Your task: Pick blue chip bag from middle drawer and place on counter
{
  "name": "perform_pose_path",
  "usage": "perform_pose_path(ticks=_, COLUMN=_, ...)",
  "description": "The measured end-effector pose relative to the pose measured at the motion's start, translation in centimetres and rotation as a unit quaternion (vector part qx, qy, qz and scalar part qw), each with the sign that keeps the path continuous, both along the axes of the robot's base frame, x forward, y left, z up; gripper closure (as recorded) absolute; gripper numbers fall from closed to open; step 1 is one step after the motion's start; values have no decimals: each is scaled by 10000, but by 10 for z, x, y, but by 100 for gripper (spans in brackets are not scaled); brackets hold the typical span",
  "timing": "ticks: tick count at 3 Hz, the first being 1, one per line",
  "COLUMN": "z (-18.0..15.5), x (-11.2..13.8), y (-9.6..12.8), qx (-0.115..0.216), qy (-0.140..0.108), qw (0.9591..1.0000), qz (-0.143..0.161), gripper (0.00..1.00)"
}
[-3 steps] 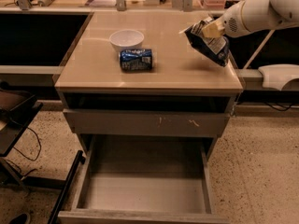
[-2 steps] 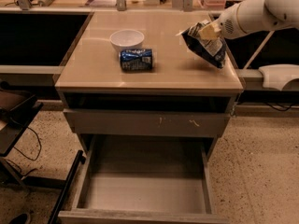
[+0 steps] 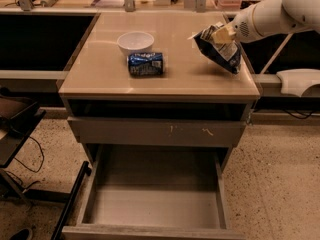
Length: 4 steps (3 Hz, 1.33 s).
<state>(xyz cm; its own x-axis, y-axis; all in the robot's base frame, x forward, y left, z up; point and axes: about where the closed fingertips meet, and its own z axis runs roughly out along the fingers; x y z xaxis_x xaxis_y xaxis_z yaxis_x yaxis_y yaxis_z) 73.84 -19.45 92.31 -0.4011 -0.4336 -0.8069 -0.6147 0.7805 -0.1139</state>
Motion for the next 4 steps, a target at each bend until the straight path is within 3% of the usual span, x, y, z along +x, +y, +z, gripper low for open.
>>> perform_pose_path(ticks=3, z=0, x=0, y=0, qx=0, qy=1, qw=10000, qz=1, gripper=11)
perform_pose_path(ticks=4, z=0, x=0, y=0, qx=0, qy=1, qw=10000, qz=1, gripper=0)
